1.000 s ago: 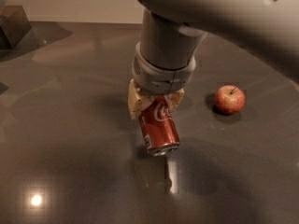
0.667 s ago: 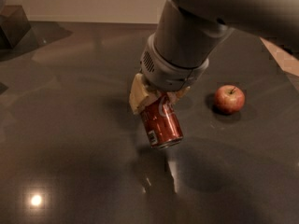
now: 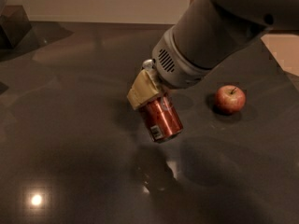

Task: Place coke can upright

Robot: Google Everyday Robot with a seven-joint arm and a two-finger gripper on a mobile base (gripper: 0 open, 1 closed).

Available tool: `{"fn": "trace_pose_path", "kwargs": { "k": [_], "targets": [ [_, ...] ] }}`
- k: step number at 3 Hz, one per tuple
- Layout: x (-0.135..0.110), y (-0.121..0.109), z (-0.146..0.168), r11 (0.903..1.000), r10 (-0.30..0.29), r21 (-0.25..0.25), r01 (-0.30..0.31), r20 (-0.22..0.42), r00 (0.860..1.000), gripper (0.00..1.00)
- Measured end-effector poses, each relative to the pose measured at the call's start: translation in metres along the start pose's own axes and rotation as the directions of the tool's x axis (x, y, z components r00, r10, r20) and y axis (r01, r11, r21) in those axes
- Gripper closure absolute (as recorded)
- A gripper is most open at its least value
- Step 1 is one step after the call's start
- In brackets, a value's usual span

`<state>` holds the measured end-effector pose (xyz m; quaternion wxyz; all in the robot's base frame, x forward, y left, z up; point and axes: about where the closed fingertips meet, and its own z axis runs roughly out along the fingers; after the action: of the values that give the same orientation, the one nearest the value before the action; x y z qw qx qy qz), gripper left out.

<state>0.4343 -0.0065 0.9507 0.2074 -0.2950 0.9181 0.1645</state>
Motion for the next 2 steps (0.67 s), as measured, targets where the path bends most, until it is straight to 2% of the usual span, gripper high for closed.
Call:
{"fn": "trace_pose_path", "kwargs": {
  "k": [1,2],
  "targets": [
    [0.0010,0.0060,-0.0010,0.9885,-0.144,-0.044,0.145,0.021,0.989,1.00],
    [-0.0001,0.0090,-0.0042,0.9681,-0.246,-0.041,0.247,0.032,0.969,1.00]
  ]
}}
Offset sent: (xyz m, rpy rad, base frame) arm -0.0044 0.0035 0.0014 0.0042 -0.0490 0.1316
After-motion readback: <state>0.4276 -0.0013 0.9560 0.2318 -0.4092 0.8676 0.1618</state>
